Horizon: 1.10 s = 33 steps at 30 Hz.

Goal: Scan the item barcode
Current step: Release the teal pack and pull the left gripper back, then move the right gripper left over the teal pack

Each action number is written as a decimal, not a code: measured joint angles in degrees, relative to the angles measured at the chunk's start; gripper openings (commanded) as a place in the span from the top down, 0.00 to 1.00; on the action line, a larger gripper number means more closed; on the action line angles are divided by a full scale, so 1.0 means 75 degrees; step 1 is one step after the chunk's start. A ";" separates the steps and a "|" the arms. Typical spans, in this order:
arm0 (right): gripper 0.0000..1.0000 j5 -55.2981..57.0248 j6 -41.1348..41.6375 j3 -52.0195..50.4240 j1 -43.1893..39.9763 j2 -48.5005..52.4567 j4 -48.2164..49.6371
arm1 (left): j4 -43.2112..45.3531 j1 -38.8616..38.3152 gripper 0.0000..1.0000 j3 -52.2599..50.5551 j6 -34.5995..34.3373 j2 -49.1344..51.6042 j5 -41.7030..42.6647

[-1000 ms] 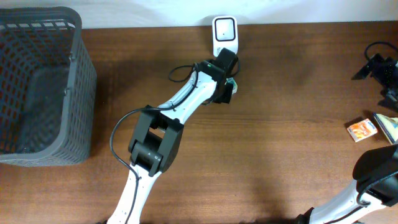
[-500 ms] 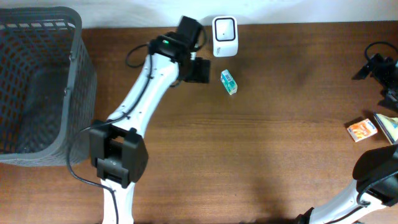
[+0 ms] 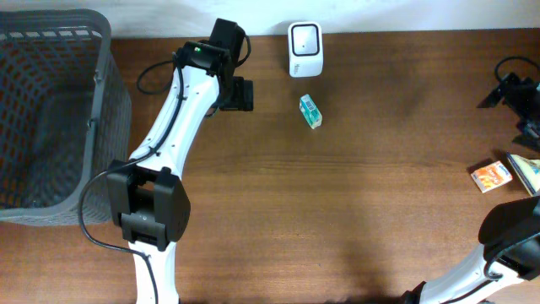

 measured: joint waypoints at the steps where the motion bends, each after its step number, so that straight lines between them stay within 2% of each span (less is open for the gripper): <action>1: 0.02 0.0000 -0.0003 0.0000 0.0000 0.0000 -0.0003 | -0.0047 0.0000 0.01 0.0000 0.0003 0.0000 -0.0058; 6: 0.02 -0.0073 0.0032 0.0000 0.0000 0.0000 0.0035 | -0.0096 0.0000 0.01 0.0000 0.0006 0.0000 -0.0204; 9: 0.02 -0.0114 0.0038 -0.0006 0.0000 0.0000 0.0527 | -0.0233 0.0000 0.01 0.0000 0.0006 0.0000 -0.0227; 15: 0.02 -0.1134 0.0017 -0.0006 0.0073 0.0000 0.0793 | -0.0265 0.0000 0.01 0.0000 0.0006 0.0000 -0.0227; 18: 0.01 -0.1440 -0.0219 -0.0067 0.0495 0.0000 0.1029 | -0.0274 0.0000 0.01 0.0000 0.0006 0.0000 -0.0227; 23: 0.01 -0.1314 -0.0522 -0.0752 0.1944 0.0032 0.1944 | -0.0286 0.0000 0.01 0.0000 0.0006 0.0000 -0.0230; 24: 0.04 -0.1271 -0.0554 -0.0982 0.2267 0.0073 0.2267 | -0.0294 0.0000 0.01 0.0000 0.0006 0.0000 -0.0230; 26: 0.33 -0.1239 -0.0621 -0.1373 0.2766 0.0195 0.2830 | -0.0309 0.0000 0.01 -0.0003 0.0006 0.0000 -0.0227; 27: 0.37 -0.1215 -0.0632 -0.1582 0.2990 0.0254 0.3179 | -0.0309 0.0000 0.01 -0.0003 0.0009 0.0000 -0.0227; 30: 0.64 -0.1154 -0.0621 -0.2142 0.3552 0.0452 0.4036 | -0.0350 0.0000 0.01 0.0000 0.0009 0.0000 -0.0230; 33: 0.92 -0.0895 -0.0108 -0.2509 0.3984 0.0606 0.4634 | -0.0361 0.0000 0.01 -0.0003 0.0006 0.0000 -0.0306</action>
